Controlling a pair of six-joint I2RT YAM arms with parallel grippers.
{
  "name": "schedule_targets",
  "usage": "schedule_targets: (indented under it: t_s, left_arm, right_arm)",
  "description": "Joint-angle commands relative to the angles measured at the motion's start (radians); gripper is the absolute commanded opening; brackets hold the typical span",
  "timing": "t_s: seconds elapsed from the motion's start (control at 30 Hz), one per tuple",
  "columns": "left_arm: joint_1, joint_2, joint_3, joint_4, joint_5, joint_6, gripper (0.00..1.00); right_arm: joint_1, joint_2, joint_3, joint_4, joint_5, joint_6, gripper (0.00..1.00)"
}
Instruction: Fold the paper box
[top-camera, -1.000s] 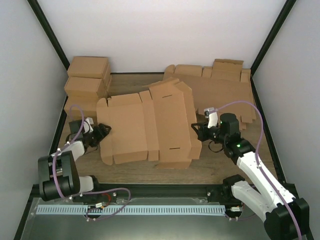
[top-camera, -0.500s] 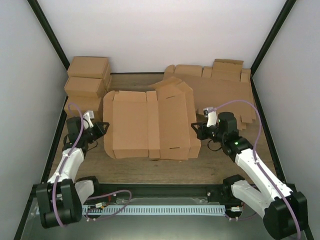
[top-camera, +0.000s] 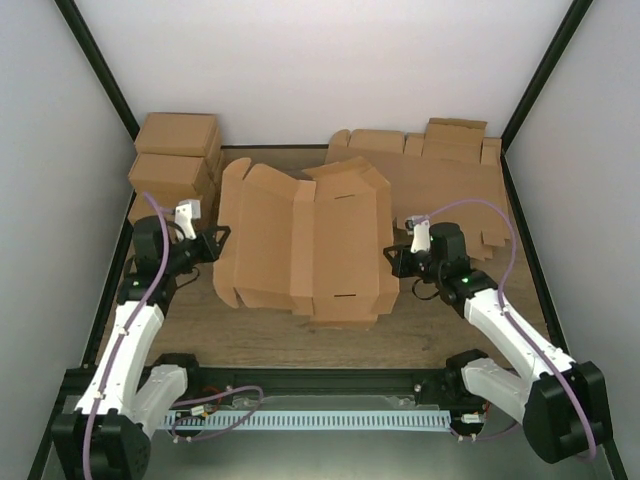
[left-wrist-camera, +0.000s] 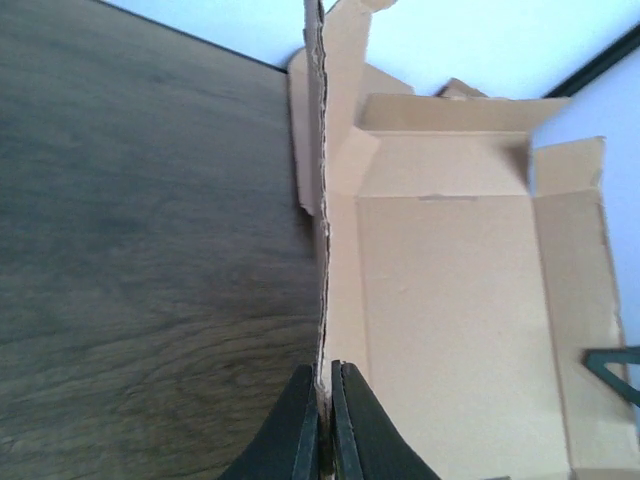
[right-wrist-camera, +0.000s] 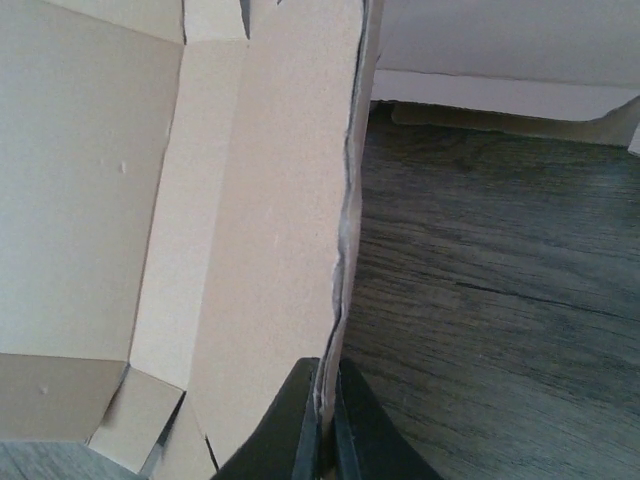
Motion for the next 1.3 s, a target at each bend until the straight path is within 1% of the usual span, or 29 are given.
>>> schedule_targets:
  t_s: [0.0,0.13,0.27,0.4,0.5,0.67,0.87,0.93,1.03,1.2,1.27]
  left_arm:
    - [-0.080,-0.006,0.068,-0.041,-0.016,0.055,0.04]
    - [-0.186,0.000,0.100,-0.061,-0.043,0.105,0.04]
    - [-0.239,-0.011,0.124,-0.070,-0.048,0.136,0.04]
    - [-0.256,-0.040,0.141,-0.070,-0.032,0.145,0.04]
    - [-0.262,-0.054,0.160,-0.069,0.007,0.146,0.04]
    - [-0.288,-0.068,0.183,-0.062,0.081,0.165,0.04]
    - [-0.307,-0.071,0.185,-0.058,0.102,0.172,0.04]
    - [-0.311,-0.075,0.186,-0.057,0.106,0.169,0.04]
    - [-0.313,-0.078,0.187,-0.048,0.117,0.157,0.04]
    - [-0.315,-0.078,0.192,-0.025,0.146,0.122,0.04]
    - [-0.315,-0.115,0.193,-0.017,0.141,0.113,0.04]
  right_arm:
    - [0.006,0.018,-0.010,0.038,0.022,-0.001,0.03]
    - [0.007,0.044,-0.029,0.056,0.047,0.000,0.06]
    - [0.007,0.083,-0.040,0.065,0.065,0.004,0.06]
    - [0.007,0.130,-0.029,0.073,0.073,0.008,0.06]
    - [0.008,0.166,-0.020,0.075,0.074,0.004,0.08]
    - [0.008,0.190,-0.031,0.119,0.020,0.002,0.12]
    - [0.010,0.219,-0.020,0.142,0.000,0.002,0.14]
    - [0.012,0.219,-0.015,0.144,-0.003,0.000,0.19]
    - [0.017,0.218,-0.008,0.142,0.005,0.001,0.21]
    - [0.024,0.203,0.008,0.120,0.041,-0.003,0.21]
    - [0.025,0.184,0.018,0.109,0.077,-0.015,0.21]
